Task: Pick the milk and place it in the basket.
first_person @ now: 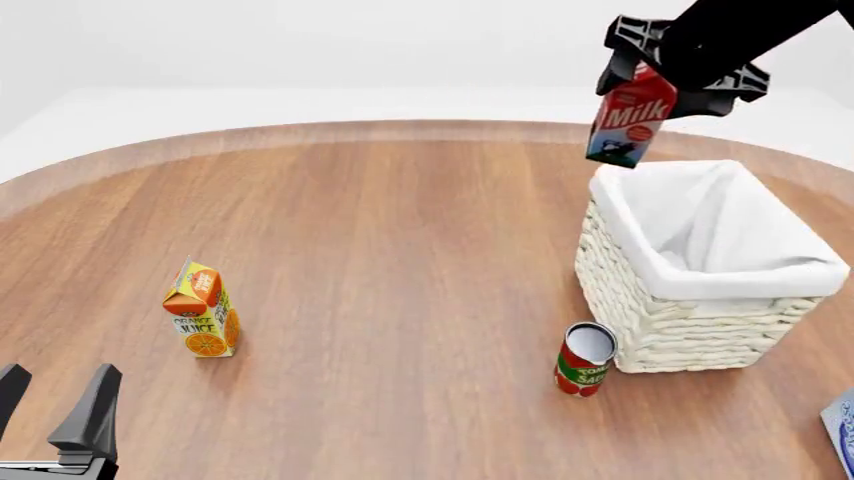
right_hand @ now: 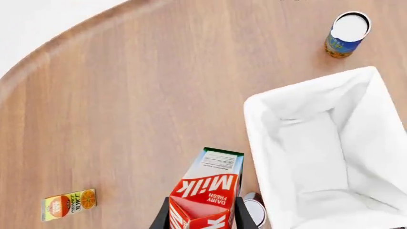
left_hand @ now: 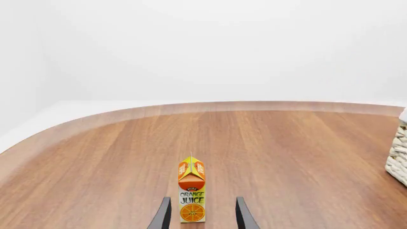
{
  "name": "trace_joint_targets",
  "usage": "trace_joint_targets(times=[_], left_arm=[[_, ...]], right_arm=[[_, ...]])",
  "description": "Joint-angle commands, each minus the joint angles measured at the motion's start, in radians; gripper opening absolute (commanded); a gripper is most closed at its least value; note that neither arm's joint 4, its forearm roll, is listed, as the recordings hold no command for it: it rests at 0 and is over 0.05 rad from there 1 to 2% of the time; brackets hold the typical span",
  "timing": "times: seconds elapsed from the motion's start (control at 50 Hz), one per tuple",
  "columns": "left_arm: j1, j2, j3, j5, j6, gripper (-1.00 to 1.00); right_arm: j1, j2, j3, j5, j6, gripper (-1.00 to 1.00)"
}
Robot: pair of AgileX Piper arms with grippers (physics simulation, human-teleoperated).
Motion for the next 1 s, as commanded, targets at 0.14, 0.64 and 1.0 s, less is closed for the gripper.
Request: trace_joint_targets(times=[0.14, 0.64, 1.0], left_arm=[[0.0, 0.0, 0.0, 0.0, 0.0, 1.0], [0.0, 0.0, 0.0, 0.0, 0.0, 1.0], [0.0, 0.0, 0.0, 0.0, 0.0, 1.0]], right_arm=[[-0.139, -0.073, 0.071, -0.002, 0.03, -1.0], [-0.277, -0.104, 0.281, -0.139, 0.042, -1.0], [-0.314, -0.046, 0.405, -0.295, 0.054, -1.0]])
